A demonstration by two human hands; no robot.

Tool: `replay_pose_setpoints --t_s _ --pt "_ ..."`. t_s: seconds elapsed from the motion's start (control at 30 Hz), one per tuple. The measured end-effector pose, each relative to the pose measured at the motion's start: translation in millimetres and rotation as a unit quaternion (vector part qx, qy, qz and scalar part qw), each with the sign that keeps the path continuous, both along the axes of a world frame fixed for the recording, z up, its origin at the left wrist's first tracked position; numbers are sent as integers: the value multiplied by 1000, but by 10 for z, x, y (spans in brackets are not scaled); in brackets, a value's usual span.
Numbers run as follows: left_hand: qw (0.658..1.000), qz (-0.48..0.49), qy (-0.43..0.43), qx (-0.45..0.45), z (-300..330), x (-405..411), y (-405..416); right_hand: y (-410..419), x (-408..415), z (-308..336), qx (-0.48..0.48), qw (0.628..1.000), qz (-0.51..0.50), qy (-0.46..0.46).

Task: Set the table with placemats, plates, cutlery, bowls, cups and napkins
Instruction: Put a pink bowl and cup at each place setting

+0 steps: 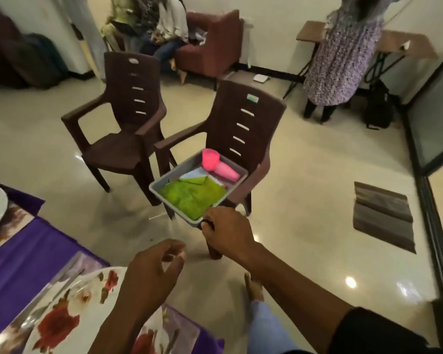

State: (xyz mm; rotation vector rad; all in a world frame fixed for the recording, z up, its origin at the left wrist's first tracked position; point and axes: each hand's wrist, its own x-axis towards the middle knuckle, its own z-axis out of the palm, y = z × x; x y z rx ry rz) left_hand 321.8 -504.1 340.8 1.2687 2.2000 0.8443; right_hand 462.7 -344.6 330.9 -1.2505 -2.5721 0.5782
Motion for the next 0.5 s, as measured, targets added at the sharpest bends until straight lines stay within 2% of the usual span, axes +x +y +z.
replay_pose_setpoints --t_s 0.13,0.33,0.5 --pt "999 39 -3 2 -193 -134 792 875 -356 -194 -22 999 43 -7" --pt "986 114 -106 -62 -685 -317 1888 2147 -874 -737 -88 985 131 -68" --pt "964 191 -154 -103 -961 -451 2490 2994 -1142 -1074 -139 971 169 -98"
